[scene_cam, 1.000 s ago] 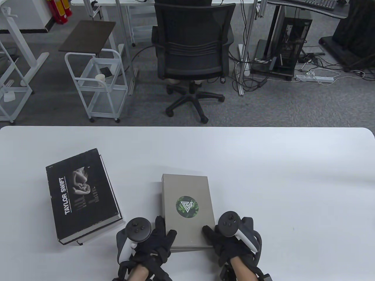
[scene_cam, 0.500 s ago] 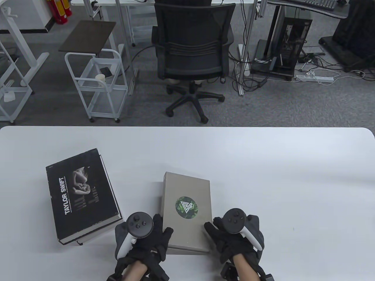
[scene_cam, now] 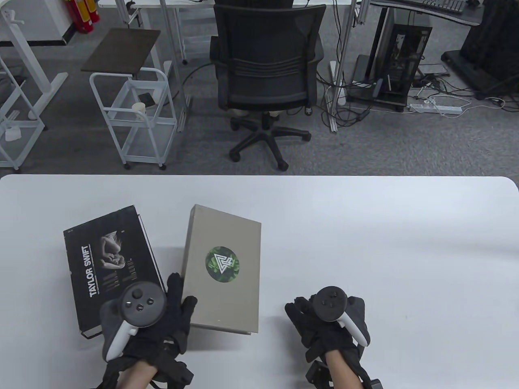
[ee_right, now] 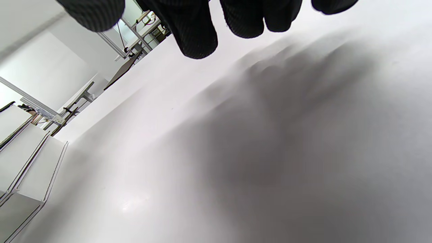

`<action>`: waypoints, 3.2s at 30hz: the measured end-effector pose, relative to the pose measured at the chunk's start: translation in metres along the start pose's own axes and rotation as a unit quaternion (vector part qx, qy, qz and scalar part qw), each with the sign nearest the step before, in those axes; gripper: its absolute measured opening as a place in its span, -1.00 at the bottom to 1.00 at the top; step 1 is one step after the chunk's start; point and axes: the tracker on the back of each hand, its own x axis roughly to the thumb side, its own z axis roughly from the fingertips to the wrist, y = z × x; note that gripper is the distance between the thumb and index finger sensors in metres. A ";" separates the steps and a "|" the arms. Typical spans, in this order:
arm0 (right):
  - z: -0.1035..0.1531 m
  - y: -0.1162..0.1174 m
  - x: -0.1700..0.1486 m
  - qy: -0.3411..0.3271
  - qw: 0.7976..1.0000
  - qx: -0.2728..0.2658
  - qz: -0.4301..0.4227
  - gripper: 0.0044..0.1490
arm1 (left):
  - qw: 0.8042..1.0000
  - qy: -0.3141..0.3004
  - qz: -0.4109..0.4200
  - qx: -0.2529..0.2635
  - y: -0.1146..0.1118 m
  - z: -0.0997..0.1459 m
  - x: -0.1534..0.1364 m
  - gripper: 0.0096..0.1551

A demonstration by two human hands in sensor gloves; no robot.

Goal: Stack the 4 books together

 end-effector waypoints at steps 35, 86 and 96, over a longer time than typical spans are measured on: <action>0.003 0.004 0.011 -0.007 0.999 -0.003 0.048 -0.09 | 0.949 0.207 0.204 0.121 0.088 0.020 -0.177 -0.20; 0.004 0.001 0.016 -0.006 0.998 0.015 0.058 -0.09 | 0.841 0.069 0.536 -0.031 0.046 -0.033 -0.256 0.31; 0.003 0.001 0.017 -0.012 0.998 0.020 0.053 -0.09 | 0.810 0.031 0.582 -0.068 0.028 -0.042 -0.260 0.18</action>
